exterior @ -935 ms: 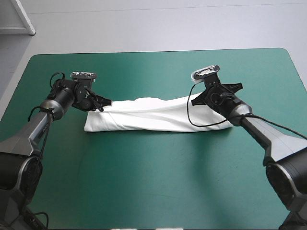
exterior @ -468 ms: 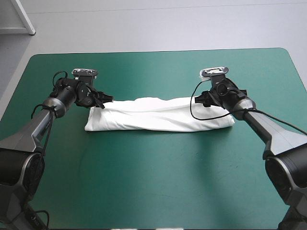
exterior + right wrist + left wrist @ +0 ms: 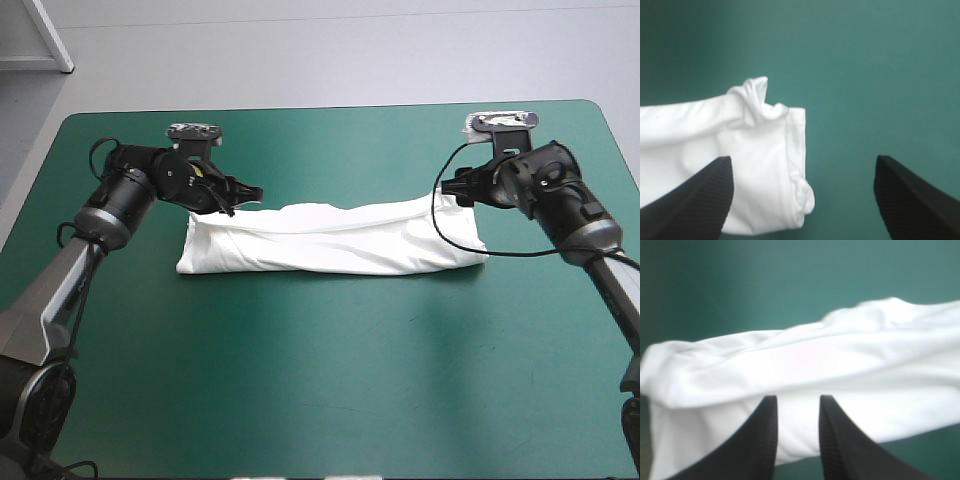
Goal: Fold the cloth
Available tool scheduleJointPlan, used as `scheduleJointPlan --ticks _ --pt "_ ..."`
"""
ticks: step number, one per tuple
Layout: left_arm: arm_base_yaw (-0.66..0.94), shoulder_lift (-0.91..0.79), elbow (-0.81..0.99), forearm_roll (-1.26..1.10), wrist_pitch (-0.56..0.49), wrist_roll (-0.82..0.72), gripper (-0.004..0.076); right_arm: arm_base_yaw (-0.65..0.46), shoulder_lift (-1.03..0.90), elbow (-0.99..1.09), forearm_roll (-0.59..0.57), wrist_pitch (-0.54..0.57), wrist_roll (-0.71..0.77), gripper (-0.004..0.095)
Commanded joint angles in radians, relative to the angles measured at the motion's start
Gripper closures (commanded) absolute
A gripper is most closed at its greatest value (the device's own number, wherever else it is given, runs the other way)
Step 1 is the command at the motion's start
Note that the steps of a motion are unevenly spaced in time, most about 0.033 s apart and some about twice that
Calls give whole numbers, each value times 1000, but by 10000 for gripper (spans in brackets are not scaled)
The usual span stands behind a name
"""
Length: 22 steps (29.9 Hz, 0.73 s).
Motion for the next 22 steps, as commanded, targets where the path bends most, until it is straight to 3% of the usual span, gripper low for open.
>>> scheduleJointPlan --ticks 1,4,8,22 --pt "-91 -21 -28 -42 -78 8 637 -99 -46 -32 174 47 -166 184" --pt "-156 16 -28 -42 -115 8 732 -172 -46 -32 311 106 -283 184" --pt "-206 90 -28 -42 -168 3 734 -243 -46 -32 423 141 -381 184" --pt "-219 302 -28 -88 -198 -4 734 -272 82 -32 563 146 -462 184"
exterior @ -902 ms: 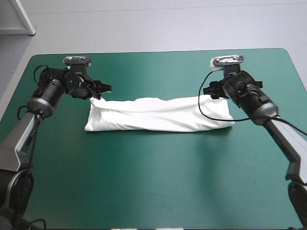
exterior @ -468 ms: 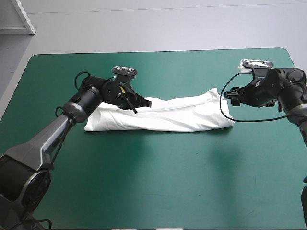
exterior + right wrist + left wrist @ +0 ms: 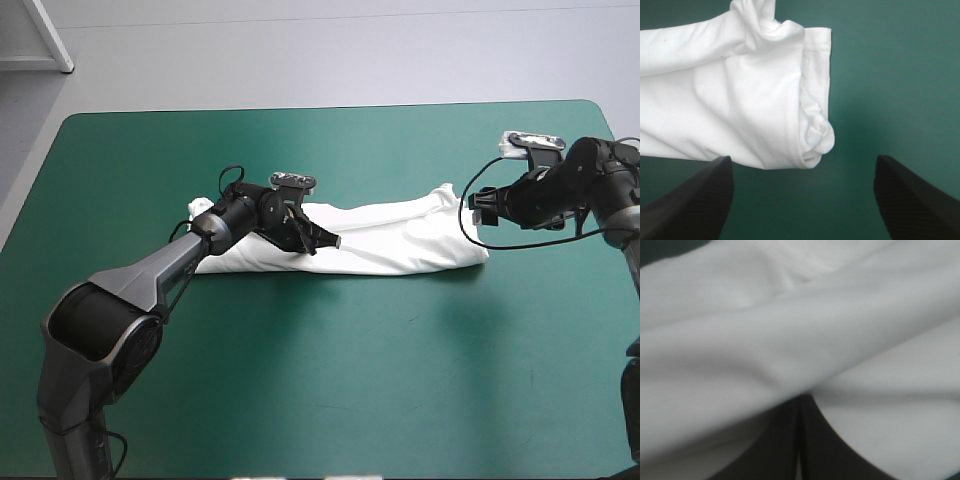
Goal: Fold the cloth
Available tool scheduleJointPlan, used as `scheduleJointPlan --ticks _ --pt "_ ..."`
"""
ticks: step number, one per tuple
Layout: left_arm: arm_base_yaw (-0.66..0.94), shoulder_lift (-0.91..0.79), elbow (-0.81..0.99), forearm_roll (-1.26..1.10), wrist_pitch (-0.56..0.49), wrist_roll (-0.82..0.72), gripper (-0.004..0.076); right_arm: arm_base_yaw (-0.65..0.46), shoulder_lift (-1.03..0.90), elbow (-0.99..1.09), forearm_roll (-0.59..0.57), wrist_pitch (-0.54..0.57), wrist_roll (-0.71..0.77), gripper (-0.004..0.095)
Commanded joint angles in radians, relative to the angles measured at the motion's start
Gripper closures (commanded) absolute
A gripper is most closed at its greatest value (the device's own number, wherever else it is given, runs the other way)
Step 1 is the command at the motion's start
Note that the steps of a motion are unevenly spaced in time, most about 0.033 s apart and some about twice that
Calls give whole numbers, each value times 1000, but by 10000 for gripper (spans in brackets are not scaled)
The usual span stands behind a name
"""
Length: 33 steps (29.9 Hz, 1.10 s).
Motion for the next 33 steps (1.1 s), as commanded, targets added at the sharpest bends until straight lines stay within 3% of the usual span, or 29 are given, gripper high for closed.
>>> scheduleJointPlan --ticks 1,12,22,28,33 --pt "-8 -19 -23 -15 -12 -8 734 -8 26 -32 69 -46 -35 184" --pt "-14 -19 -23 -38 22 -3 734 -8 216 -32 154 -118 -62 184" --pt "-14 -19 -23 -55 26 1 734 18 268 -32 236 -129 -80 218" --pt "-14 -19 -23 -53 44 3 734 98 276 -32 231 -177 -80 427" --pt "-14 -19 -23 -53 58 16 734 114 280 -32 198 -222 -43 864"
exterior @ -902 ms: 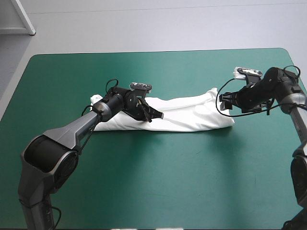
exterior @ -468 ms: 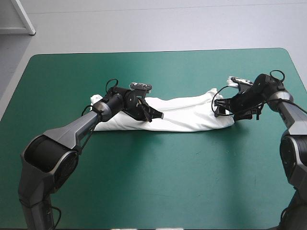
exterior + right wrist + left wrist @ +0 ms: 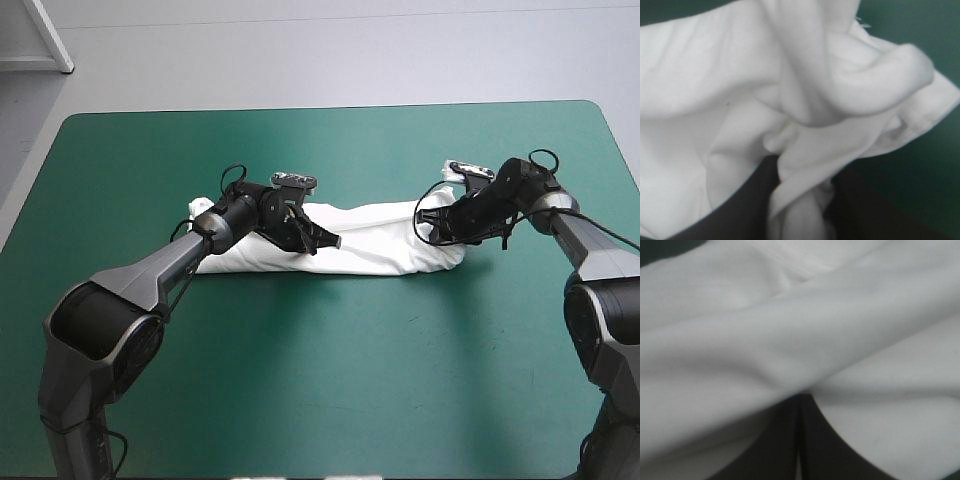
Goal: Fold the cloth
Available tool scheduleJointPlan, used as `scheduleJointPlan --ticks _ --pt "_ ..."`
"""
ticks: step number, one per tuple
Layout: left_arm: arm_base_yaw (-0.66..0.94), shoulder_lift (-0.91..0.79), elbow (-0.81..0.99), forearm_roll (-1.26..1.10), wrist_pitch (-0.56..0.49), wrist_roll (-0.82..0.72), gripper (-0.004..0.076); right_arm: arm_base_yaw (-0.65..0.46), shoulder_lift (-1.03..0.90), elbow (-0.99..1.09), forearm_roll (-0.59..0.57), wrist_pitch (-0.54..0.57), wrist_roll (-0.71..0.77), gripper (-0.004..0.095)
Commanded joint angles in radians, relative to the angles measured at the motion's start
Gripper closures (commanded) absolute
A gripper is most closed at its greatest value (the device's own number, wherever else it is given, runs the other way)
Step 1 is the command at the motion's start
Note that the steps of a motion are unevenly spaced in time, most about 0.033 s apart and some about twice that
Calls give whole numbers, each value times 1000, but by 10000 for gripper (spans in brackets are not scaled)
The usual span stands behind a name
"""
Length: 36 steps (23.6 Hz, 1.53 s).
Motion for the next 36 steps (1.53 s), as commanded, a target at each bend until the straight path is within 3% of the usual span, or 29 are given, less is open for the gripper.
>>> scheduleJointPlan --ticks 1,14,19,23,26,34,36 --pt "-11 -26 -13 -40 38 11 734 5 -52 -25 9 -45 15 924" --pt "-11 -26 -13 -40 53 24 734 25 -267 -93 42 -31 88 916" --pt "-11 -26 -13 -40 62 24 734 143 -300 -235 76 2 108 916" --pt "-11 -26 -13 -40 64 53 734 251 -300 -362 9 -4 174 916" --pt "-10 -26 -13 -40 78 53 734 265 -300 -373 -27 -13 200 916" --pt "-10 -247 -88 28 92 55 734 265 -289 -373 -27 -9 160 916" --pt "-10 -308 -88 105 159 56 734 265 -289 -373 -27 -7 146 916"
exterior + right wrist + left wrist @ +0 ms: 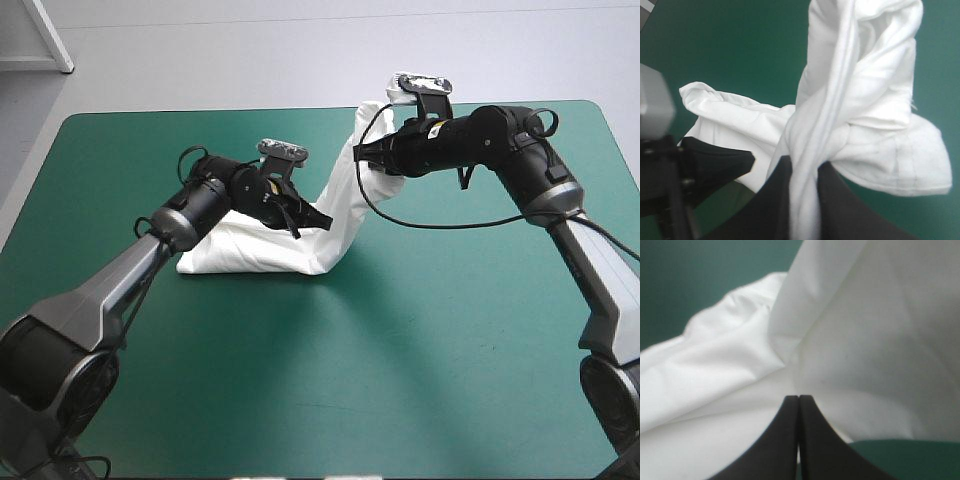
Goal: Fold the cloth
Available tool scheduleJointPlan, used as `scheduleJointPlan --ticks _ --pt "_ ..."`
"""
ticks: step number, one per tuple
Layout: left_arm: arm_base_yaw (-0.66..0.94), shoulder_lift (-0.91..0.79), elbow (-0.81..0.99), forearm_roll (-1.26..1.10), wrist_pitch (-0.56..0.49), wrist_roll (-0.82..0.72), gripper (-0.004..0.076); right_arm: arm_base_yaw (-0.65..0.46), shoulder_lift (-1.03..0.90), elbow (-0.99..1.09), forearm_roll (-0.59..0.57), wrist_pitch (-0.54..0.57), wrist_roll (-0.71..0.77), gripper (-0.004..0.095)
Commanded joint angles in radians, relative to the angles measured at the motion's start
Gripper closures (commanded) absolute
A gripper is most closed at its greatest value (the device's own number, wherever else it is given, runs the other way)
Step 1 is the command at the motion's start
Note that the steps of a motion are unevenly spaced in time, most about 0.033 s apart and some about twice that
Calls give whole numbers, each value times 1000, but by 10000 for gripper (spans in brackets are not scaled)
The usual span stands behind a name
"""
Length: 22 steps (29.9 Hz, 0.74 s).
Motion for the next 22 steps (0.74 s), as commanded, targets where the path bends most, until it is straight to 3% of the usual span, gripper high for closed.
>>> scheduleJointPlan --ticks 1,5,12,22 --pt "-8 -125 -24 93 76 1 734 -2 -47 -38 17 -52 -28 916" --pt "-8 -242 56 243 182 -58 734 -2 -47 -38 49 -52 -52 916" --pt "35 -578 400 314 143 -133 734 23 8 -60 266 -86 -191 916" --pt "65 -1115 860 309 170 -285 734 239 353 -403 276 -85 -198 916"
